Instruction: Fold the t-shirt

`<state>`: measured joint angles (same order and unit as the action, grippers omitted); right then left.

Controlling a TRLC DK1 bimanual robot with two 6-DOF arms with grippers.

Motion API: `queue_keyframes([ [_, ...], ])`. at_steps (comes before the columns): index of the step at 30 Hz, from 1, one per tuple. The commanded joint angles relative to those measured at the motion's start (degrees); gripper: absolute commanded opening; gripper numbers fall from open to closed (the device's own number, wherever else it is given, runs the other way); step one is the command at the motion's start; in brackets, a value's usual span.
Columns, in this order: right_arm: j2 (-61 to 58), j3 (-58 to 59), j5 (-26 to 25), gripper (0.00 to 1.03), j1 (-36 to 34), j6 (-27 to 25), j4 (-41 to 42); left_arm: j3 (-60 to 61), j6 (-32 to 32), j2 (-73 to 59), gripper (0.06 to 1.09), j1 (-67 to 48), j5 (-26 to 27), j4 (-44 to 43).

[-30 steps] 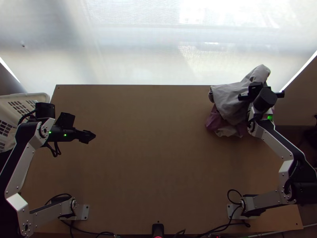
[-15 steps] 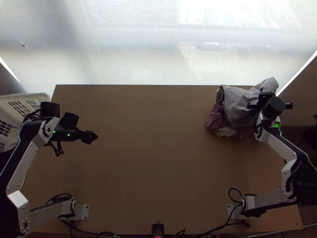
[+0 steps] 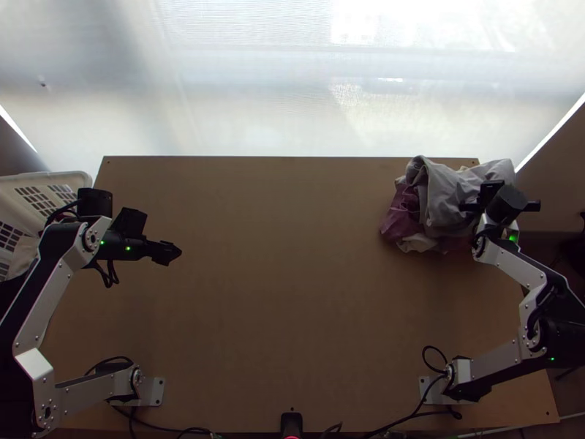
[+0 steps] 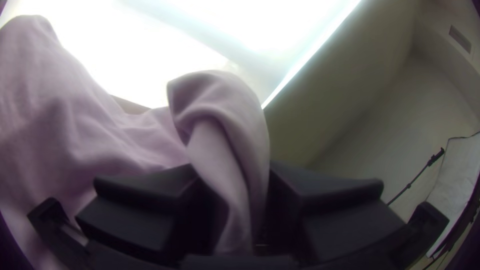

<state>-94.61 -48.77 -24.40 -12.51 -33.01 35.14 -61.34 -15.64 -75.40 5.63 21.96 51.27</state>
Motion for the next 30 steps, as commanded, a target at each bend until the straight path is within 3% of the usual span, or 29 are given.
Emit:
queue_keyframes([
  [1,-1.28,0.7,-0.03,0.64,-1.11,-0.21,-0.33,0.26,-0.09,-0.28,1.04,0.0,0.02,-0.55],
  [4,-1.54,0.87,0.06,0.96,-1.73,-0.3,-0.51,0.26,-0.09,-0.45,1.04,-0.09,0.02,-0.82],
  [5,-1.54,1.05,0.06,0.99,-1.99,-0.3,-0.42,0.26,-0.09,-0.45,1.04,-0.09,0.02,-0.9],
  [18,1.88,3.16,0.15,0.99,-4.36,-0.74,-0.59,0.35,-0.62,-0.37,1.04,0.08,-0.69,-1.17],
  [30,9.88,5.36,3.84,0.99,-5.5,-1.7,-1.65,0.26,-1.06,-0.45,1.04,0.0,-0.86,-1.61],
])
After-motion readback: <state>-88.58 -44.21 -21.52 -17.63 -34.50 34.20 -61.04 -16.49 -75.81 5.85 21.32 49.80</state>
